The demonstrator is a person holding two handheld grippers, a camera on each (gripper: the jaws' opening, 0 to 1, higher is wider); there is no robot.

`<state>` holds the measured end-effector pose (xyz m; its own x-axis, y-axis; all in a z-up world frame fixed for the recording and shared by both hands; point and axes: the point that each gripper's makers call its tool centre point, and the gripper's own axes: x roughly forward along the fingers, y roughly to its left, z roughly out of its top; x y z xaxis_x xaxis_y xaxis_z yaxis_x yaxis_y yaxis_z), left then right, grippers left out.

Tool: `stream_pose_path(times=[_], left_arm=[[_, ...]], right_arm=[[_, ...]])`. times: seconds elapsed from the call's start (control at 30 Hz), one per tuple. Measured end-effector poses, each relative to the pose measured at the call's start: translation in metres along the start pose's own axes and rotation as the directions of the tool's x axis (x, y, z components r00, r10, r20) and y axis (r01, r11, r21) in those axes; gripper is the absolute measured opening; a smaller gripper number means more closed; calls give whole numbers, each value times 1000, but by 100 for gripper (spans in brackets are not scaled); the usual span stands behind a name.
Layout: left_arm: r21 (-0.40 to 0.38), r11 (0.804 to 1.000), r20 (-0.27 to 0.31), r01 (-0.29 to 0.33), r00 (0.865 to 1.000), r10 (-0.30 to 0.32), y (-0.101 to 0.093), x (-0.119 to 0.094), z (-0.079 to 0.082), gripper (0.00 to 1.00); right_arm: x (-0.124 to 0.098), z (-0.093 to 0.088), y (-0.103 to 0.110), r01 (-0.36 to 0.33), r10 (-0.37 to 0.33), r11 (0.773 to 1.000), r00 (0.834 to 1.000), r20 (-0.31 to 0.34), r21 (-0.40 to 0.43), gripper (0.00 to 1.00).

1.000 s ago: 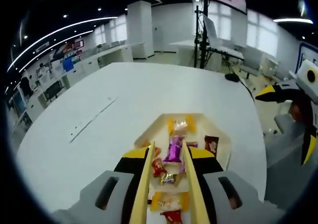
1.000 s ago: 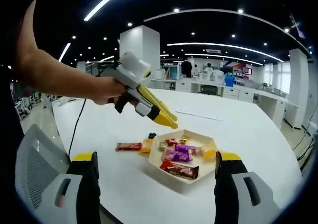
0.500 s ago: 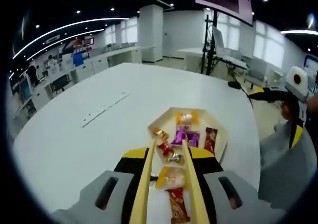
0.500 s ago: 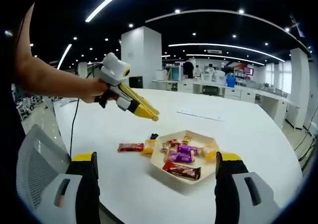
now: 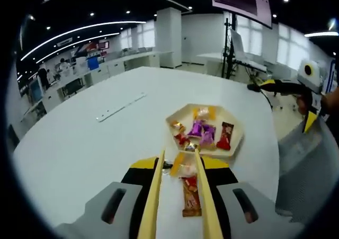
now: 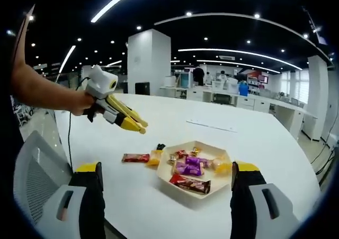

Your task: Place the target food into the container with the food tongs after gripping and lifting it, then release it inside without dropping or visibly crushing the food.

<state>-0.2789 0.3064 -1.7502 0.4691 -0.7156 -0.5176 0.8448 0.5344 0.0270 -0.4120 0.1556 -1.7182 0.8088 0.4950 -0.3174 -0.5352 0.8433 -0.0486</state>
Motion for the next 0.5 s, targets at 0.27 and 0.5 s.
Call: stream_pose_path(times=[0.27, 0.5], left_arm=[[-71, 997, -14, -26, 1000, 25, -5, -13, -26, 26], [-80, 996, -43, -27, 999, 24, -14, -12, -40, 26]], right_arm=[[4, -3, 7, -36, 35, 999, 999, -11, -25, 100], [8, -14, 14, -69, 67, 997, 995, -72, -23, 100]])
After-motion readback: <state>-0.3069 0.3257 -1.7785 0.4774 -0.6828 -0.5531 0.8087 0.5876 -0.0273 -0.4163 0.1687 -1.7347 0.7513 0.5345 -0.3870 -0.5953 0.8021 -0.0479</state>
